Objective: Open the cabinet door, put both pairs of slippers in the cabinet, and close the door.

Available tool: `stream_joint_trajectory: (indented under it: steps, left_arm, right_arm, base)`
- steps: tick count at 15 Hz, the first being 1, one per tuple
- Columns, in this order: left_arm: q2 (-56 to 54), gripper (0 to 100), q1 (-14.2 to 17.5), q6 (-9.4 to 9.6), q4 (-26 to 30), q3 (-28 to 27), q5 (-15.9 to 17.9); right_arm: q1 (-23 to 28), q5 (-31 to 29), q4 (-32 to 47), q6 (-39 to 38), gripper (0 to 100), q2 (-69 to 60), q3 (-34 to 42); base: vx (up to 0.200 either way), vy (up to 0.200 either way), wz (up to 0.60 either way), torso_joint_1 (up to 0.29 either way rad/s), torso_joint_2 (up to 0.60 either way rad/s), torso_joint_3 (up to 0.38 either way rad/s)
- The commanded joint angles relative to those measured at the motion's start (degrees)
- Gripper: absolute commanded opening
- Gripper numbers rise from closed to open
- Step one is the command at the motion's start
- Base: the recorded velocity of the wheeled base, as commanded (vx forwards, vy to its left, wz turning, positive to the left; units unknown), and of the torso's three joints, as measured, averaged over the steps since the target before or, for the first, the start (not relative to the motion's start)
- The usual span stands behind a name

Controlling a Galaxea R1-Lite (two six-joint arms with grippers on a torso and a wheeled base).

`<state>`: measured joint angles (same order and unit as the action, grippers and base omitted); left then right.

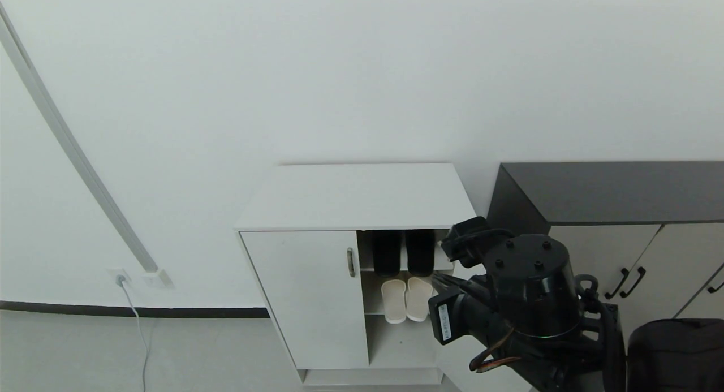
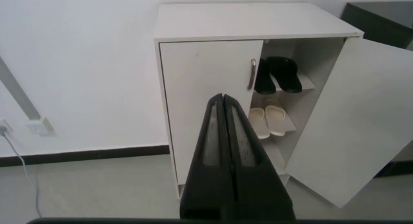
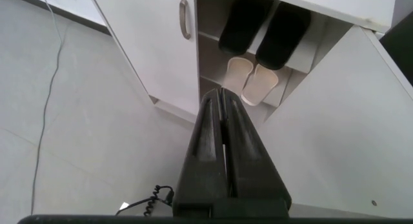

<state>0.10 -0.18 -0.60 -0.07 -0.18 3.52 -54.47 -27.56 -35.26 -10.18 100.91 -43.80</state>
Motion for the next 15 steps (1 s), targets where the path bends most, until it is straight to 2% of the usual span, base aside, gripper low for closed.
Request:
stream_joint_trajectory:
  steps: [1,9,15]
  left_arm:
    - [-0.01,0,0.01,-0.02,-0.01,0.01,-0.01]
    - [-0.01,0,0.01,-0.02,-0.01,0.01,-0.01]
    - [-0.01,0,0.01,-0.02,-0.01,0.01,-0.01]
  right_arm:
    - [-0.02,0.14,-0.16,-0.02,0,-0.02,0.47]
    - [1.47,0.23,-0.34,0.69,0,0.07,0.47]
    - [1.47,0.23,-0.34,0.77,0,0.25,0.56]
  base:
    - [0.0,0.0,-0.6,0.007,0.0,-0.002]
    - [0.0,0.0,-0.6,0.004,0.0,0.002]
    - [0.0,0.0,0.0,0.0,0.0,0.0]
